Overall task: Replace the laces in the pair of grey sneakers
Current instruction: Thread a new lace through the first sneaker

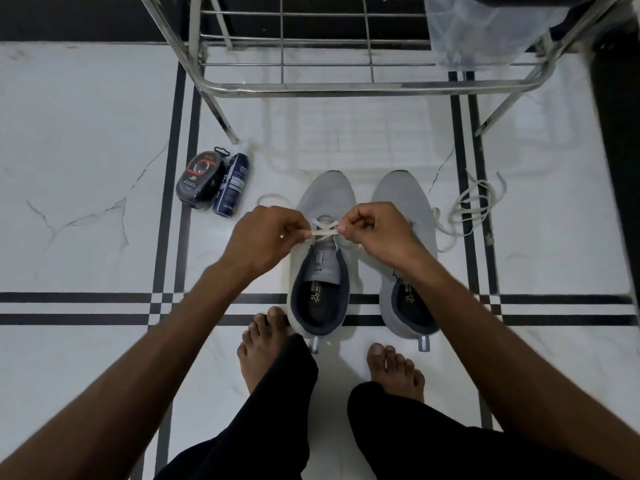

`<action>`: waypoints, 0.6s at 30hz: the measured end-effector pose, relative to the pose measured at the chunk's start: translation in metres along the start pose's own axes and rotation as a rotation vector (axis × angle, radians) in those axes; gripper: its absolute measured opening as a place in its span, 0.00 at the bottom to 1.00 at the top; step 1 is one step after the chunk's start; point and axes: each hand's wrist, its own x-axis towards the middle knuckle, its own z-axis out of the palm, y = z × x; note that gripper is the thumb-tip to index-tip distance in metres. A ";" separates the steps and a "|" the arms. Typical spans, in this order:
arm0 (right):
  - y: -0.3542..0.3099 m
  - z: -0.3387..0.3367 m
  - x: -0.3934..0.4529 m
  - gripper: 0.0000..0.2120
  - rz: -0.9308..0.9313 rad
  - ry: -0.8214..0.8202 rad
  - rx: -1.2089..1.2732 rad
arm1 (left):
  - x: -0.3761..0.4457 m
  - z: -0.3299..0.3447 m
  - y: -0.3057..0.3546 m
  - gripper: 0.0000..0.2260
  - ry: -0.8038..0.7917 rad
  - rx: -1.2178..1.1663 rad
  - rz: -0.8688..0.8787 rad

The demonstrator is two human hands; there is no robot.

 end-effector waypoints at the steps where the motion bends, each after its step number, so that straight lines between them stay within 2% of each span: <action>1: 0.001 0.004 0.000 0.03 0.009 0.005 0.022 | -0.002 0.002 0.000 0.09 -0.012 0.019 0.015; 4: 0.003 0.018 0.001 0.04 0.034 0.048 0.104 | -0.001 0.011 0.011 0.19 -0.030 -0.003 0.090; 6: 0.006 0.024 0.001 0.05 0.067 0.052 0.154 | 0.001 0.018 0.017 0.16 -0.015 -0.012 0.123; 9: 0.014 0.023 -0.001 0.10 0.106 0.035 0.205 | 0.007 0.020 0.017 0.07 0.038 0.050 0.086; 12: 0.025 0.012 -0.006 0.20 0.144 0.057 -0.007 | 0.009 0.021 0.010 0.04 0.042 0.096 0.021; 14: 0.028 0.014 -0.010 0.22 0.120 -0.032 -0.216 | 0.009 0.026 0.011 0.05 0.041 0.117 -0.006; 16: 0.028 0.022 -0.009 0.15 0.063 -0.095 -0.397 | 0.009 0.033 0.016 0.06 0.046 0.143 -0.003; 18: 0.026 0.025 -0.006 0.05 0.038 -0.070 -0.441 | 0.010 0.039 0.021 0.06 0.024 0.202 0.025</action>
